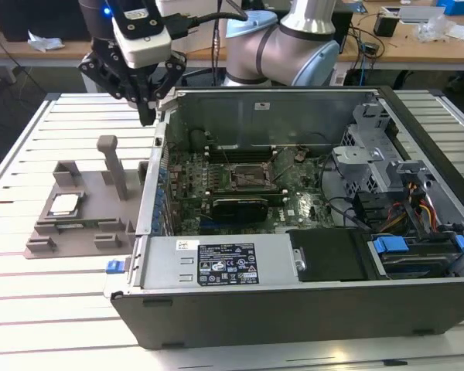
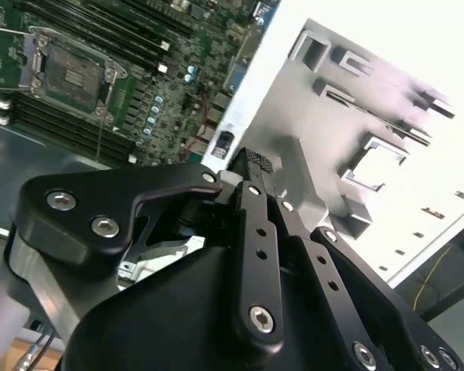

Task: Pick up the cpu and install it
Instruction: 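Reach for the cpu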

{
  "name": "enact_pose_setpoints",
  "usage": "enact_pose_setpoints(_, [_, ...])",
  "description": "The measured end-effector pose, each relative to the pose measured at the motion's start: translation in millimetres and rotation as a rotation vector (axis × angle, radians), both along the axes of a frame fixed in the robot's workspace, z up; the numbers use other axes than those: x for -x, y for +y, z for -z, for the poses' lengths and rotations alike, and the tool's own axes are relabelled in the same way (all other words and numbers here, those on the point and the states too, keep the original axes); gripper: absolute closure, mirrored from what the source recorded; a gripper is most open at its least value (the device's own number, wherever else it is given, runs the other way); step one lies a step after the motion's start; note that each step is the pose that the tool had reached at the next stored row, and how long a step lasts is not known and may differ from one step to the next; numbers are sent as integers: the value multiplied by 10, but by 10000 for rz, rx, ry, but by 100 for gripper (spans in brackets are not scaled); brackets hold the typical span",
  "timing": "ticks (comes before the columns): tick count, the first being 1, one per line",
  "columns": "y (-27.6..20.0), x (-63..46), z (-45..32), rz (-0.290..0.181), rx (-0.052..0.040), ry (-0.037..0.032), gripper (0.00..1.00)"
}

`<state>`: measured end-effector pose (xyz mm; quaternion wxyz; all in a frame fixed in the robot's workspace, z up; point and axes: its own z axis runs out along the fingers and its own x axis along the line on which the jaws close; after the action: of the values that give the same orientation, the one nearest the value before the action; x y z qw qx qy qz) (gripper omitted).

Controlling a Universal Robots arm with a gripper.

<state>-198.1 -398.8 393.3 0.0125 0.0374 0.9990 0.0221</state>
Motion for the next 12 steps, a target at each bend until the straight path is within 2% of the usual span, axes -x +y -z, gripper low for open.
enact_pose_setpoints(12, [0,327,0,-1,0,0,89])
